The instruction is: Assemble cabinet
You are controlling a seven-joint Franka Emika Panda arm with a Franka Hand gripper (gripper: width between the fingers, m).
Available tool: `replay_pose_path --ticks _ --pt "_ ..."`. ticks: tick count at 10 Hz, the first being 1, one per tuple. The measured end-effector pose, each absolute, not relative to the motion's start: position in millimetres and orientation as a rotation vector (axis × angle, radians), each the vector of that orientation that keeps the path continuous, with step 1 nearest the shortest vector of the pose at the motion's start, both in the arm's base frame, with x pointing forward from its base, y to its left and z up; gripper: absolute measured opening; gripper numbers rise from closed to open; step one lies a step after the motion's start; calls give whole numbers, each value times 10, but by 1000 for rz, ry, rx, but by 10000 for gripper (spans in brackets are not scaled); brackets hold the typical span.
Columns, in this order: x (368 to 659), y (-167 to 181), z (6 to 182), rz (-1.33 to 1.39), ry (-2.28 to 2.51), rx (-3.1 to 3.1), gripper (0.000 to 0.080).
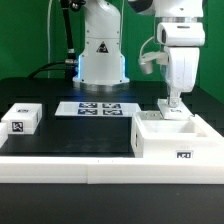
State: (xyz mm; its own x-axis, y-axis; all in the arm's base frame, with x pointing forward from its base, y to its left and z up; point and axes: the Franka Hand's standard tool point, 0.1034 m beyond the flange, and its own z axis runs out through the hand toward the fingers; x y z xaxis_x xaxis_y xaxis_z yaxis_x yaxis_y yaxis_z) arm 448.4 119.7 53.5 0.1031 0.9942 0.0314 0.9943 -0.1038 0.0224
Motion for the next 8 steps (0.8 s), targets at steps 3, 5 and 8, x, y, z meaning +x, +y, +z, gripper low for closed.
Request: replay_pose_path --ticks 3,5,8 --pt "4502 1192 539 -56 -2098 -2332 70" --pt "4501 1192 539 -55 -2098 -2332 70" --pt "4510 1186 556 -53 -2098 -2333 70"
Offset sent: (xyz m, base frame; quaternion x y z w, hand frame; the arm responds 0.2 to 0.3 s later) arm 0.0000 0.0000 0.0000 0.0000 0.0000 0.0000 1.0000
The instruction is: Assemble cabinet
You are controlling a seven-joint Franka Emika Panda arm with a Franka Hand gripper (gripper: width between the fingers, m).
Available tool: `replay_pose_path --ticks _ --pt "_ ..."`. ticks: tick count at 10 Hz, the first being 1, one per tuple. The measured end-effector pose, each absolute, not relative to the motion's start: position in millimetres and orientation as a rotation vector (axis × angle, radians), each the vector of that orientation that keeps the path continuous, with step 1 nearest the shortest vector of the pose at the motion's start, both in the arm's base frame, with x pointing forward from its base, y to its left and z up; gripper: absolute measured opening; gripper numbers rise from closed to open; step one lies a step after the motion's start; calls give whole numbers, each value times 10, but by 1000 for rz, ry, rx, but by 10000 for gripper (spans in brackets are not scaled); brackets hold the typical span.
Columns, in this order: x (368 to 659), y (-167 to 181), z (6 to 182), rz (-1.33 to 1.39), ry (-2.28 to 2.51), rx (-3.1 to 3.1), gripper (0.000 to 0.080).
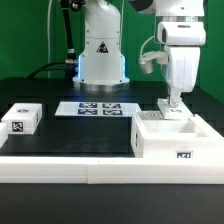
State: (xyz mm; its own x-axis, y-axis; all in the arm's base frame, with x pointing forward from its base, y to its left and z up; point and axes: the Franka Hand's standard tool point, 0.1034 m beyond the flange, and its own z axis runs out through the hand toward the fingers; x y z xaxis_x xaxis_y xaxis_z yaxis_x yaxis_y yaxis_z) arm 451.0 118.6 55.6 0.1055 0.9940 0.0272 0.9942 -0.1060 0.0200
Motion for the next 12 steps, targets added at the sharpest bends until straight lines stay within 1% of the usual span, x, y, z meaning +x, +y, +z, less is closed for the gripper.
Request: replay_pose_path --ticks 2,9,12 --pt "4520 1184 576 -54 -2100 -2335 70" --pt "4520 1184 555 -53 -2096 -2335 70" --pt "4622 1191 555 -59 -2092 -2339 70"
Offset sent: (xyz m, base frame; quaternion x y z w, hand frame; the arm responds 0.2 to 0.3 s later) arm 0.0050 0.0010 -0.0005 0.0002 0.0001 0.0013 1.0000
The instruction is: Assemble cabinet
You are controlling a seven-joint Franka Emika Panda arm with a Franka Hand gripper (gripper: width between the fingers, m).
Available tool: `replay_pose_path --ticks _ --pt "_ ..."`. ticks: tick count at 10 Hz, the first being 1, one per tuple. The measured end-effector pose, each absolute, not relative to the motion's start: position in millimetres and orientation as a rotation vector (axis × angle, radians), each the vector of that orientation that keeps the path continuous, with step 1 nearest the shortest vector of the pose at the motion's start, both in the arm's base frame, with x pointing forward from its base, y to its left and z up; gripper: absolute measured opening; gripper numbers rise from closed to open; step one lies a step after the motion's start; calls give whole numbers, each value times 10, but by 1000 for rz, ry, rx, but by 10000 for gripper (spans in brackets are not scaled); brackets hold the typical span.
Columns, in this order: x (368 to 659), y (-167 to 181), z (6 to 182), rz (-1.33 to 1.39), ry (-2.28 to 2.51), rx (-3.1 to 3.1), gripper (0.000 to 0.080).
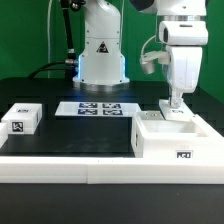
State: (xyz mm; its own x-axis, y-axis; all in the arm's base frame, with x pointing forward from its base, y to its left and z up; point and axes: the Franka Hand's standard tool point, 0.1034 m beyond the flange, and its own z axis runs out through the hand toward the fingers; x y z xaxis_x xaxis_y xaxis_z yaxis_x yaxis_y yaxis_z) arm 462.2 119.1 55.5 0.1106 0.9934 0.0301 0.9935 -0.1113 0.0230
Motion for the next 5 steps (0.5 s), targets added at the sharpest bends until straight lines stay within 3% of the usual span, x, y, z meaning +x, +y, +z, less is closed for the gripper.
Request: replay_pose_path --ticks 5 --pt "4611 1189 533 -117 -2104 -2336 70"
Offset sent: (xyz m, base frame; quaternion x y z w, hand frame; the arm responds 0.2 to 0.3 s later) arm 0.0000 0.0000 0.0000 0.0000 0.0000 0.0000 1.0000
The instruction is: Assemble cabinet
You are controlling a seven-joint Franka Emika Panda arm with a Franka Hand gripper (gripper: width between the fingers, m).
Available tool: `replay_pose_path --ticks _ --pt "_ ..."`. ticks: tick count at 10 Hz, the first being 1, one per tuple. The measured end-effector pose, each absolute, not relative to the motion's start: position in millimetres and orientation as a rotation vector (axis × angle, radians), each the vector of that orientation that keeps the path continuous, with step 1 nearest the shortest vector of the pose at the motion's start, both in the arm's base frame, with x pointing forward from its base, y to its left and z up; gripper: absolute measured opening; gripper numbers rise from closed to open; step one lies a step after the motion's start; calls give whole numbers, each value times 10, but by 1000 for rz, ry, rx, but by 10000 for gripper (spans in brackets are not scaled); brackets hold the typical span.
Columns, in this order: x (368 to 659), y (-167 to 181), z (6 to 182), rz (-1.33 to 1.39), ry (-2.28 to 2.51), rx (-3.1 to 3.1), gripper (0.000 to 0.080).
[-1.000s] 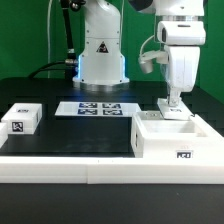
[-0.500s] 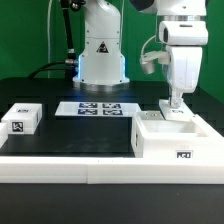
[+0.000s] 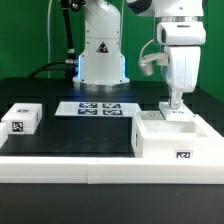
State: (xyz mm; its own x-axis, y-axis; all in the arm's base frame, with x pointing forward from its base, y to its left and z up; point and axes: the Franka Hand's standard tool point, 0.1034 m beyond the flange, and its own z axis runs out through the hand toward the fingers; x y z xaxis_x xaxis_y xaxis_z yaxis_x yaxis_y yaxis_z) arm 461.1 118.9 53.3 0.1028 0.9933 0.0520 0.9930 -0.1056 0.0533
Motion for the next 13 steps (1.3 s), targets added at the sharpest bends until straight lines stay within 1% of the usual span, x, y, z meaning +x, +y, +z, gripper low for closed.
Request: replay_pose_path --ticks 1,4,13 --pt "4638 1179 514 140 2104 2318 70" --pt "4884 1149 553 114 2133 2292 70" --pt "5489 1101 576 52 2081 2344 71"
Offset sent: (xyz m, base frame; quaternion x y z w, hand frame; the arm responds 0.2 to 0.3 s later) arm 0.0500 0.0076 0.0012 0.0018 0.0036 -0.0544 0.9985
